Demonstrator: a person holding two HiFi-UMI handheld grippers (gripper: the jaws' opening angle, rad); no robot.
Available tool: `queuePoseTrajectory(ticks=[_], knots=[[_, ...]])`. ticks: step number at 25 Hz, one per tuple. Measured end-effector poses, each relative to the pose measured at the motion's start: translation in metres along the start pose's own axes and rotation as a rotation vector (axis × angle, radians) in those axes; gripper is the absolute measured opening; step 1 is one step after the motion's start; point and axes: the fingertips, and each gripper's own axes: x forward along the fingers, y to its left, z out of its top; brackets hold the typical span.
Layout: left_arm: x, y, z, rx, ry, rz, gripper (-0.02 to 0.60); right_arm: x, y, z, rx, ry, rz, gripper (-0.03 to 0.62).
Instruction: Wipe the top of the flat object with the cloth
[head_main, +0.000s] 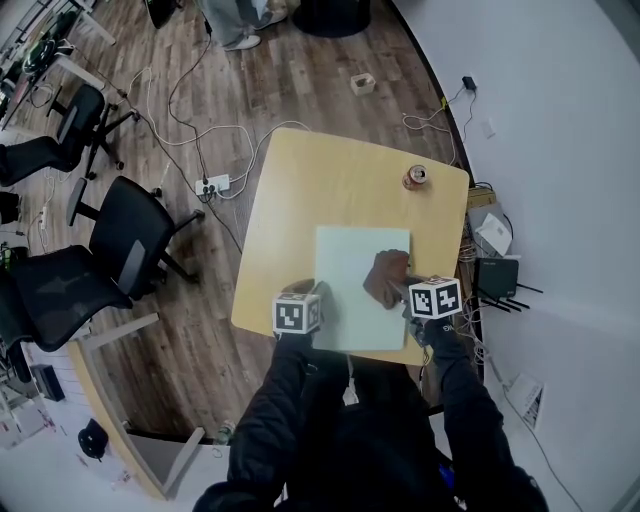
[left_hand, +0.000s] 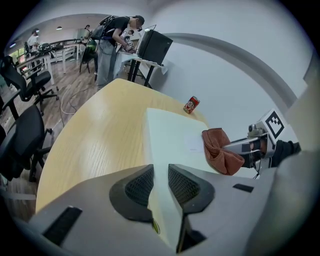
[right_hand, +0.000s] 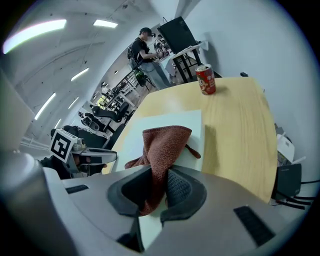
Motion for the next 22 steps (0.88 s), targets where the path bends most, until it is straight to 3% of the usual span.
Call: queuePoseTrajectory(ticks=[9, 16, 22], knots=[[-0.002, 0.001, 0.002, -0.009, -0.004, 0.007, 0.114, -0.031, -0.018, -0.004, 0.009, -0.018, -0.051, 0.069], [-0.001, 0.001, 0.001, -0.003, 0.003, -0.004, 0.114, -0.050, 0.056, 0.018, 0.050, -0.126, 0.122, 0.069], [0.000, -0.001, 0.003, -0.010, 0.004, -0.042, 0.114, -0.021, 0.125, 0.009, 0.067, -0.102, 0.279, 0.069]])
